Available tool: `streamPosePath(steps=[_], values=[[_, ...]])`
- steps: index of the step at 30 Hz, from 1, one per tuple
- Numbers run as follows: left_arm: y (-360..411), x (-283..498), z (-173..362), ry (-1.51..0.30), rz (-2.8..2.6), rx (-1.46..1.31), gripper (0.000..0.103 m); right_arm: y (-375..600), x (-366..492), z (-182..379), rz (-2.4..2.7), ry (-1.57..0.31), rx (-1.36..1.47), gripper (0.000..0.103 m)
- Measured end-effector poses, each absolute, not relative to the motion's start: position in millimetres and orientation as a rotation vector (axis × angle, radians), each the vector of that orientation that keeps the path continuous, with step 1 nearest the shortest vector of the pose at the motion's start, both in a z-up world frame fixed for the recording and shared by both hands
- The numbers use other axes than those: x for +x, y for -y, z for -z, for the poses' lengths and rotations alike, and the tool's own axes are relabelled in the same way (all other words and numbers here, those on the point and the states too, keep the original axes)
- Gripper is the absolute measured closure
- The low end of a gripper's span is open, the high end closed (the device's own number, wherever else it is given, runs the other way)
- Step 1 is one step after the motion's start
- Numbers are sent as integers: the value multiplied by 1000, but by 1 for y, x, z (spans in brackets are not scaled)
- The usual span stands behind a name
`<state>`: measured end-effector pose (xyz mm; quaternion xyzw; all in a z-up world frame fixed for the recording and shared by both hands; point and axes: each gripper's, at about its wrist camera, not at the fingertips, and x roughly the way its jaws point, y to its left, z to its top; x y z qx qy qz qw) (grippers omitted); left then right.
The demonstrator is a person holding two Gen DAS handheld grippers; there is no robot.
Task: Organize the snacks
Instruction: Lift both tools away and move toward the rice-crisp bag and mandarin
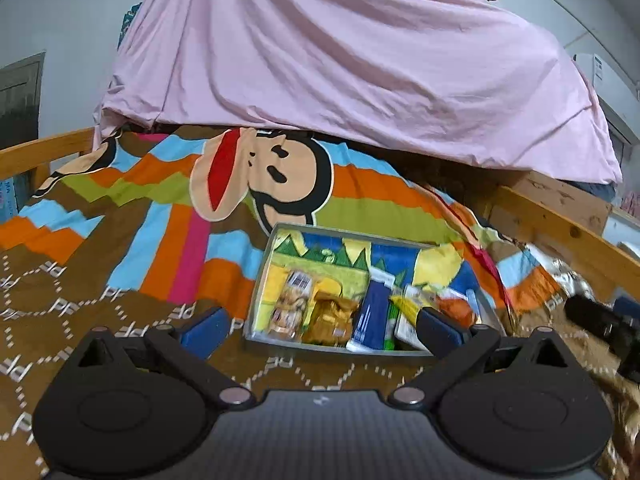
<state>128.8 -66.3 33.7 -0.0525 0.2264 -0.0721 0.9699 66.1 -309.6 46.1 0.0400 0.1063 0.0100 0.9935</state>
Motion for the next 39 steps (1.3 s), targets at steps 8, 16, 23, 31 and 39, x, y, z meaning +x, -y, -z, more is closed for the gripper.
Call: streamPosePath(steps=[8,16,23,31,39], values=[[40,82,-29,-456,116,-92,1,296,33,-41,25,-250,96,1],[14,54,-18,-480,61,-95,1,271,22,-29,14,-371,22,1],[1,50,-2,-567,-12,-68,1,243,31,-13,-72,-488,-109,1],[-3,55,7,-623,-28,-63,1,239,45,-2,-61,-583,-134,1],[0,62,16,-690,-67,-12,1,236,53,6,-64,-642,-152,1]])
